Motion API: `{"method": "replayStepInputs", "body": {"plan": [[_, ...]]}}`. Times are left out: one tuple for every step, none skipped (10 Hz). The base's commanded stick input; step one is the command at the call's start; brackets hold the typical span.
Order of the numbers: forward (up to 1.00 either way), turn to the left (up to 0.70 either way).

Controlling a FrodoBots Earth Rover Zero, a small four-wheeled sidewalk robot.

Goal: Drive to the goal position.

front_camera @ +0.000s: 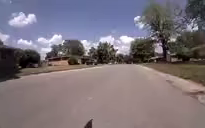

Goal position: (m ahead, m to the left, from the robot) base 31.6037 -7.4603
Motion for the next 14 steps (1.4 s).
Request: {"method": "replayStepInputs", "body": {"plan": [[1.0,-0.21],[1.0,-0.38],[1.0,-0.14],[1.0,-0.02],[1.0,0.0],[1.0,0.0],[1.0,0.0],[1.0,0.0],[0.92,0.0],[0.92,0.0],[0.92,0.0],[0.97,0.0],[1.0,0.0],[1.0,0.0]]}}
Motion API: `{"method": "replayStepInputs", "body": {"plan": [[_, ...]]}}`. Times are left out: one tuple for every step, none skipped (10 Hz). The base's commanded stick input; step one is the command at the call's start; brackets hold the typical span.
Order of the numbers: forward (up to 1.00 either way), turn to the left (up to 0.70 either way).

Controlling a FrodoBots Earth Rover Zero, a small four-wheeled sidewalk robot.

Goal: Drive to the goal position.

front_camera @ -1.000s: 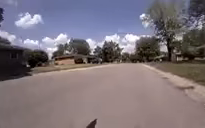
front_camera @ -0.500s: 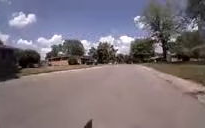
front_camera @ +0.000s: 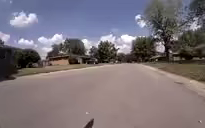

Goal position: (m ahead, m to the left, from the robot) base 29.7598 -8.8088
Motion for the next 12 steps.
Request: {"method": "replayStepInputs", "body": {"plan": [[1.0,0.1],[1.0,0.4],[1.0,0.4],[1.0,0.38],[1.0,0.25],[1.0,0.03],[1.0,0.02],[1.0,0.02],[1.0,0.02],[1.0,0.02],[1.0,0.02],[1.0,0.02]]}}
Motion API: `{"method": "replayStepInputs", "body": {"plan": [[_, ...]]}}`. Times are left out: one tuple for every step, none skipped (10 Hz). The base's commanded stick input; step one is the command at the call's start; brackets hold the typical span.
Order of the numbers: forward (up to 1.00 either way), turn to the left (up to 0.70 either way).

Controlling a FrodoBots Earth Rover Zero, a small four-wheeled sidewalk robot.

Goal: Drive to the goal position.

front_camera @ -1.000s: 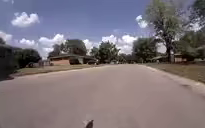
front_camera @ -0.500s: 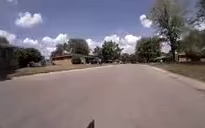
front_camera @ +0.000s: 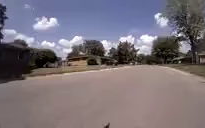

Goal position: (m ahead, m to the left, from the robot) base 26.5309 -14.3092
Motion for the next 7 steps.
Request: {"method": "replayStepInputs", "body": {"plan": [[1.0,0.02],[1.0,0.02],[1.0,0.02],[1.0,0.02],[1.0,0.02],[1.0,0.02],[1.0,0.02]]}}
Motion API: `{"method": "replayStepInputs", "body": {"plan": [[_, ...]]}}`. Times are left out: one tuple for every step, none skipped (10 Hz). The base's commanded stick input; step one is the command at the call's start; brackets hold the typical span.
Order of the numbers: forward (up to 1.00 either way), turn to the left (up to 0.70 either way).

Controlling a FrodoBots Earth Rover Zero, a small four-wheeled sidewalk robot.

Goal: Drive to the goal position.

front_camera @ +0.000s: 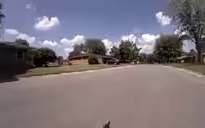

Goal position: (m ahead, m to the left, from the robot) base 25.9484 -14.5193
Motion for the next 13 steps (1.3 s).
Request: {"method": "replayStepInputs", "body": {"plan": [[1.0,0.02],[1.0,0.02],[1.0,0.0],[1.0,0.0],[1.0,0.0],[1.0,-0.34],[1.0,-0.36],[1.0,-0.26],[1.0,-0.07],[1.0,0.0],[1.0,0.0],[1.0,0.0],[1.0,0.0]]}}
